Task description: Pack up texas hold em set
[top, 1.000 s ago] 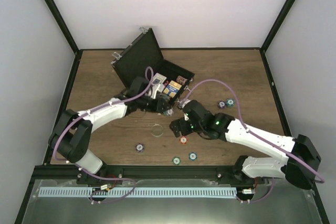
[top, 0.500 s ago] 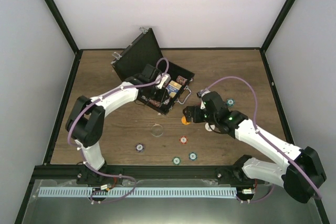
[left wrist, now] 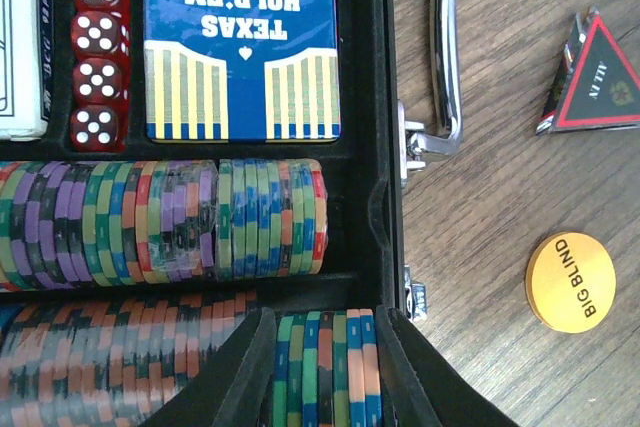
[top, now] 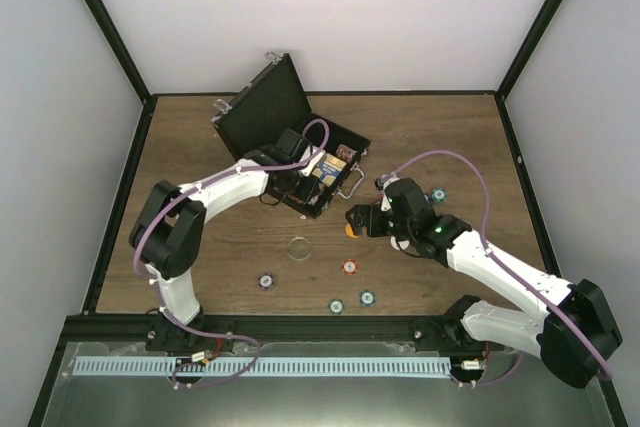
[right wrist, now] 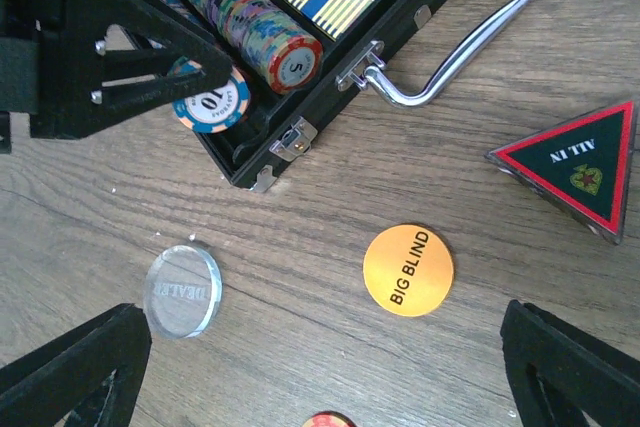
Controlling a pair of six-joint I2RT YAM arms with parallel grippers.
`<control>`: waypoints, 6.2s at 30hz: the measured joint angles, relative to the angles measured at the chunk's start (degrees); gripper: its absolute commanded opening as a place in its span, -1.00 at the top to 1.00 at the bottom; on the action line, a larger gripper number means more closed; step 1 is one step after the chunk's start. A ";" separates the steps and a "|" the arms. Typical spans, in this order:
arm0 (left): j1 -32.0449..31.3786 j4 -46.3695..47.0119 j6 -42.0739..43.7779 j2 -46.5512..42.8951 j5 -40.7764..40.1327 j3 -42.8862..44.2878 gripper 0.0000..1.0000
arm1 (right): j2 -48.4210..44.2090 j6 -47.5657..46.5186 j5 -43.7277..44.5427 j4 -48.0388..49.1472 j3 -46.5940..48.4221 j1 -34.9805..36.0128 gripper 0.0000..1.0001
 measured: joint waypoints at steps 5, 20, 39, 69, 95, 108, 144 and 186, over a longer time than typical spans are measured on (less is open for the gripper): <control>-0.13 0.22 0.26 0.98 -0.04 -0.17 0.80 | 0.33 0.42 -0.44 0.79 0.00 -0.09 -0.96; -1.70 0.63 3.43 2.51 -5.77 -0.33 0.82 | 1.01 1.05 -1.57 2.47 -0.96 -0.11 -0.96; -4.28 0.61 5.99 2.67 -11.54 -0.59 0.36 | 1.03 1.27 -1.97 2.69 -0.96 -0.11 -0.96; -4.76 0.26 3.30 -5.95 -15.10 -4.92 -0.62 | 0.92 0.48 -1.29 1.14 -0.85 -0.20 -0.99; 9.49 -2.12 -27.26 -41.27 -16.48 -31.34 -1.00 | 36.41 -4.37 4.68 -2.21 24.57 34.58 -0.70; 9.94 -5.88 -29.66 -44.30 -20.33 -31.43 -1.00 | 45.86 -9.44 5.18 -1.42 30.99 37.27 -0.49; 10.16 -10.10 -28.52 -45.51 -3.26 -27.89 -0.61 | 30.77 -15.56 12.17 6.99 19.12 38.53 0.35; -6.43 24.83 -45.20 -38.56 31.43 -37.64 -0.13 | 1.25 -22.38 14.95 24.22 -4.72 30.86 0.34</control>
